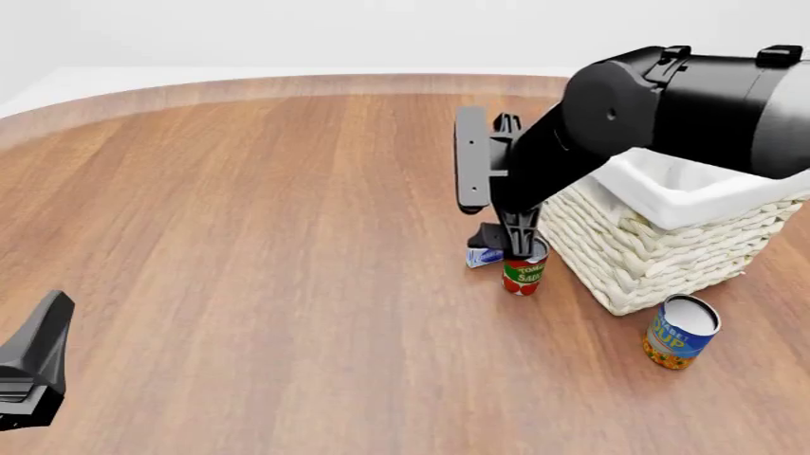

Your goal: Pick up the alphabet soup and the cream cheese box, and put them in the basket.

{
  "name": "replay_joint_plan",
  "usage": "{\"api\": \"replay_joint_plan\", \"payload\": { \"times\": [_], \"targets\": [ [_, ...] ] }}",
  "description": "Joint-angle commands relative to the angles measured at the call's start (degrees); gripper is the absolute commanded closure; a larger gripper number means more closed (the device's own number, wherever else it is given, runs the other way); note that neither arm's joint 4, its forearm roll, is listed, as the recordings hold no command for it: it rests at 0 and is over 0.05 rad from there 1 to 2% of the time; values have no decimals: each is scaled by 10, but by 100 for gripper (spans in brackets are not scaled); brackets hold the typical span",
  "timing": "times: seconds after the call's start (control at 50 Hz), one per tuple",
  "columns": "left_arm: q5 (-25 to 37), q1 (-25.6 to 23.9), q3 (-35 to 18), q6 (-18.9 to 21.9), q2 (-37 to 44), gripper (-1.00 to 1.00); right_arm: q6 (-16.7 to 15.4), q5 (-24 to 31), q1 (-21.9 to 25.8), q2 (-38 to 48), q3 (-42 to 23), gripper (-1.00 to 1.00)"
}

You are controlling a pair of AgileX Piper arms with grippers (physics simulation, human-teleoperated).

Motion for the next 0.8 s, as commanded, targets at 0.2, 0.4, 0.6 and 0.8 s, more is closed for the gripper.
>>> {"api": "replay_joint_plan", "payload": {
  "times": [0.2, 0.4, 0.6, 0.8],
  "targets": [
    [0, 0, 0, 0, 0, -100, -7, 7, 5, 12, -5, -100],
    [0, 0, 0, 0, 0, -100, -7, 7, 5, 12, -5, -100],
    [0, 0, 0, 0, 0, -100, -15, 8, 0, 22, -17, -100],
    [0, 0, 0, 0, 0, -100, -21, 10, 3, 37, -28, -100]
  ]
}}
